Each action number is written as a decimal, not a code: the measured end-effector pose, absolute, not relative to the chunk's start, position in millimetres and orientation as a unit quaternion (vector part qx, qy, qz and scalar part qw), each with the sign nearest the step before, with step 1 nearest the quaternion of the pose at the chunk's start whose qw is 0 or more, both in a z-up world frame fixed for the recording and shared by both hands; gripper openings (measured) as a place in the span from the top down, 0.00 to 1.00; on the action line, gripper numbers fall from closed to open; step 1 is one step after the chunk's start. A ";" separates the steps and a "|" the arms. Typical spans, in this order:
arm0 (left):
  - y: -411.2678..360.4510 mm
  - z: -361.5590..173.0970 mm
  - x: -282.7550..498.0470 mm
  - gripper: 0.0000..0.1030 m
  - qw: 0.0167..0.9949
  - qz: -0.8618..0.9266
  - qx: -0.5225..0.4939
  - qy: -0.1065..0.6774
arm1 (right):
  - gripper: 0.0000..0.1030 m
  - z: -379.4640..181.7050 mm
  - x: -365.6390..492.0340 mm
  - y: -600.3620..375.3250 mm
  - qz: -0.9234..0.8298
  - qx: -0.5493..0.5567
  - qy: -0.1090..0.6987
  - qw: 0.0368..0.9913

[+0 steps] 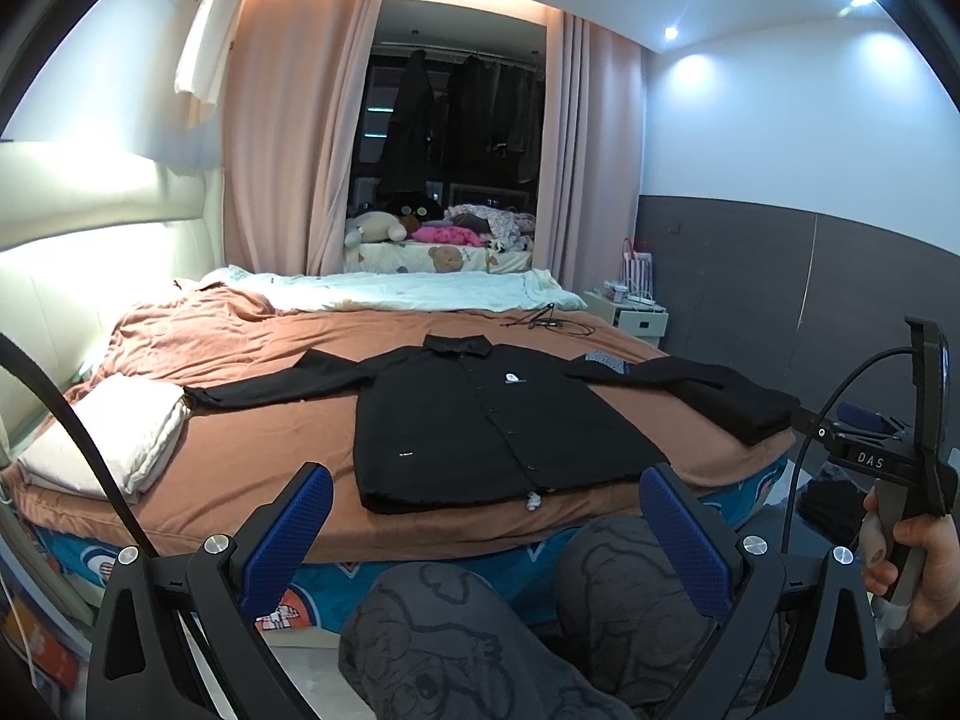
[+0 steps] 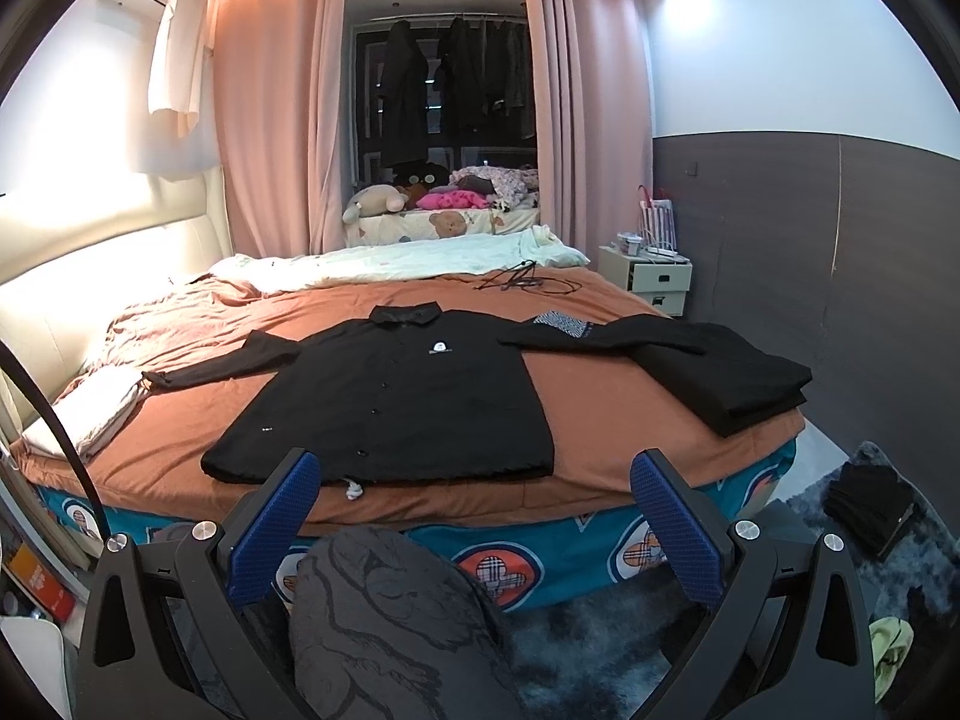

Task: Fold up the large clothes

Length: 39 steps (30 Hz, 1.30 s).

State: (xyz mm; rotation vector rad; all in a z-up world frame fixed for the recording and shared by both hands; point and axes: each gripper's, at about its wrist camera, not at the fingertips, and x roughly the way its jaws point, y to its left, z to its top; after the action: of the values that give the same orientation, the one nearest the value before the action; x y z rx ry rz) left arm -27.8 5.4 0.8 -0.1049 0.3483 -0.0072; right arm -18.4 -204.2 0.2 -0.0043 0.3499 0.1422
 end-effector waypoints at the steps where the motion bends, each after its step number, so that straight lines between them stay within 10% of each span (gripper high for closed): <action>1: 5.0 -0.1 -27.2 0.00 0.983 -0.004 -0.053 0.174 | 0.00 -0.1 -16.6 -203.5 0.071 -0.003 0.175 0.982; 39: 108.8 -28.6 159.4 0.00 0.961 0.060 -0.097 0.254 | 0.00 -0.2 192.4 -148.2 0.139 0.010 0.235 0.962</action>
State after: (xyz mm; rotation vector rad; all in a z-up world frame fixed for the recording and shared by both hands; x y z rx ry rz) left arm 159.4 108.8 -28.6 -0.1962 0.5145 0.1217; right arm 192.4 -148.2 -0.2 0.0204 0.4767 0.2823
